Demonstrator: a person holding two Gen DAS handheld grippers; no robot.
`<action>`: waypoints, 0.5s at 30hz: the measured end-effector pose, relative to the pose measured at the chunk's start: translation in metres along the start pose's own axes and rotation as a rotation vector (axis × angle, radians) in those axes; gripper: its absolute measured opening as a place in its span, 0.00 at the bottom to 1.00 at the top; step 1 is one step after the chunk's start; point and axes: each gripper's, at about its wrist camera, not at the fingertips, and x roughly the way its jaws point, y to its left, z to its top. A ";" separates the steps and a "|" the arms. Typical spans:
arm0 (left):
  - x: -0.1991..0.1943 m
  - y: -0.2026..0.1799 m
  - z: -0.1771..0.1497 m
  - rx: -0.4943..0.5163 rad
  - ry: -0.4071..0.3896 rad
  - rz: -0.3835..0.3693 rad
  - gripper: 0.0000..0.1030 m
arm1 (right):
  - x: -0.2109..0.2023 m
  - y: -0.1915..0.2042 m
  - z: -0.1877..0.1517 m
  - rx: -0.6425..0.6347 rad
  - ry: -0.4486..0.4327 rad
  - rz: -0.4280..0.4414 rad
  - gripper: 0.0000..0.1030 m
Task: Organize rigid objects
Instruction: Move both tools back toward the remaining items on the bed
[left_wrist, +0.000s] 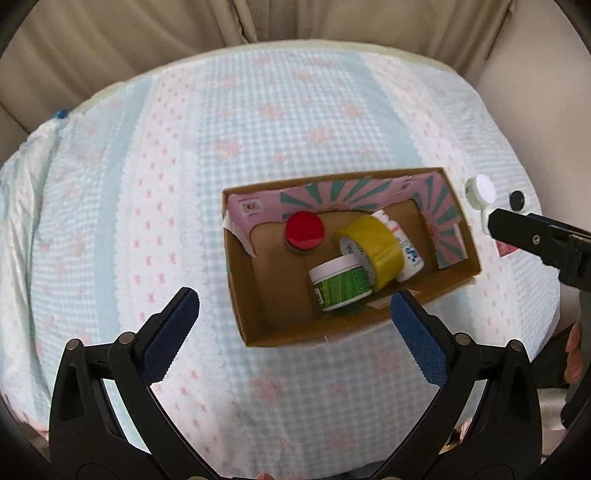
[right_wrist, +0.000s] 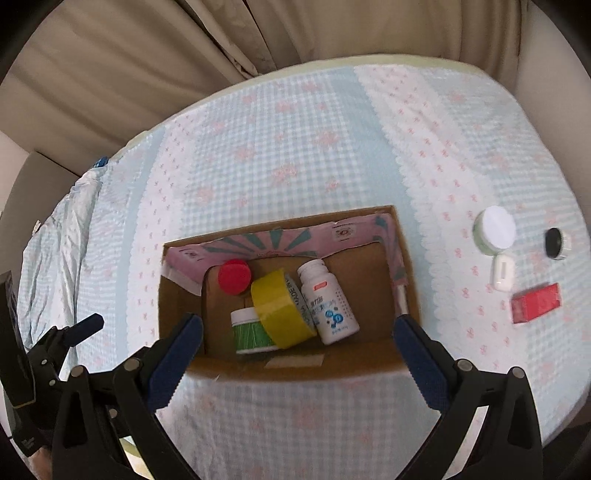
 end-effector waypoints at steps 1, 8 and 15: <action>-0.008 0.000 0.000 0.004 -0.008 0.000 1.00 | -0.012 -0.001 -0.001 0.002 -0.005 -0.014 1.00; -0.060 -0.033 0.019 0.080 -0.102 -0.003 1.00 | -0.081 -0.032 0.000 0.064 -0.060 -0.109 1.00; -0.080 -0.111 0.058 0.197 -0.153 -0.054 1.00 | -0.131 -0.100 0.001 0.193 -0.131 -0.216 1.00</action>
